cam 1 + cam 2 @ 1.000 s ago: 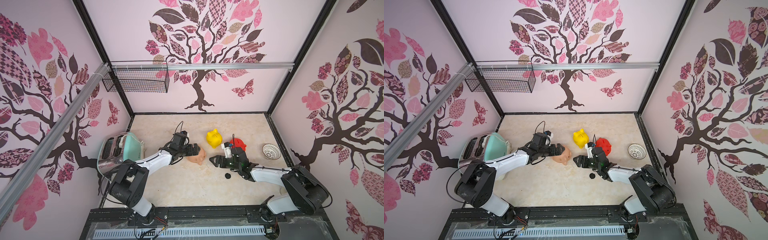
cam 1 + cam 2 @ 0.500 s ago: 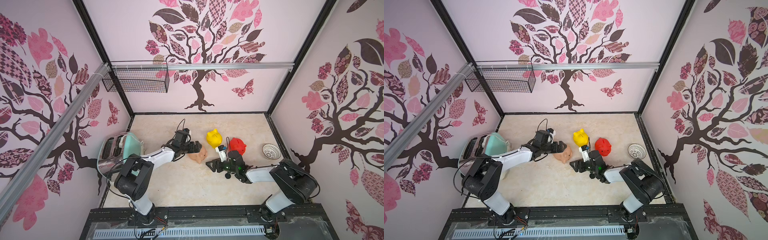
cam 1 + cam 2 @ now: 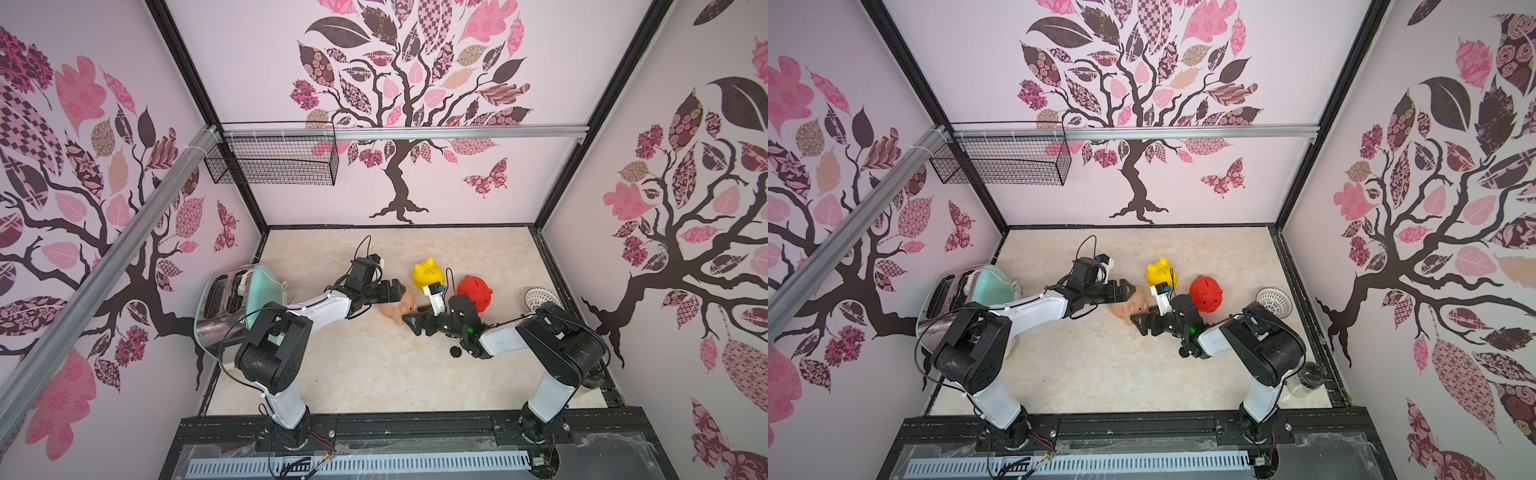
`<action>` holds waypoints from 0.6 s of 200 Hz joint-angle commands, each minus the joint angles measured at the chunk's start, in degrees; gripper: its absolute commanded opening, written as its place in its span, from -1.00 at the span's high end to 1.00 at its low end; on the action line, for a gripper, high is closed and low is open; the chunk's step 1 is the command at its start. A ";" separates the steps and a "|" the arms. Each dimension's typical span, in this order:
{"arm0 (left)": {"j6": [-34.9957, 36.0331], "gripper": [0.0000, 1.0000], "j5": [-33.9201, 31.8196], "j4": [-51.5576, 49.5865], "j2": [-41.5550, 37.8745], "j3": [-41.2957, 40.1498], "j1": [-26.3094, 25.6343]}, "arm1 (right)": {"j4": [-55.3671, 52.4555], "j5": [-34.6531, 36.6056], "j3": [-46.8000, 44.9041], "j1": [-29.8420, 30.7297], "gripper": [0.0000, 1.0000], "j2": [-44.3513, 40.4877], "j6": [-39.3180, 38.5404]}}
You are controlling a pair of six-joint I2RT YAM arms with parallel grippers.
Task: Open piggy banks
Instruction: Adjust the piggy bank at the center of the board.
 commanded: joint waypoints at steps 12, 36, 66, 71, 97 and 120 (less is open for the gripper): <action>1.28 -0.83 -0.63 -6.07 3.28 -0.95 0.10 | -1.16 -0.61 3.27 0.09 -0.99 1.08 -3.63; 1.47 -0.83 -0.28 -6.10 3.53 -0.85 0.15 | -3.24 -2.22 5.66 0.03 -0.99 2.54 -4.99; 1.57 -0.83 0.25 -6.19 3.80 -0.75 0.15 | -3.56 -2.97 8.36 0.05 -0.99 5.43 -3.86; 1.69 -0.82 0.32 -6.22 3.86 -0.71 0.15 | -3.44 -2.73 8.54 0.12 -0.98 5.72 -3.81; 1.68 -0.82 1.03 -6.29 4.25 -0.52 0.15 | -2.52 -2.26 9.60 0.07 -0.97 6.83 -2.90; 1.79 -0.82 1.31 -6.54 4.60 -0.15 0.15 | -0.93 -3.94 8.93 0.13 -0.99 6.11 -2.00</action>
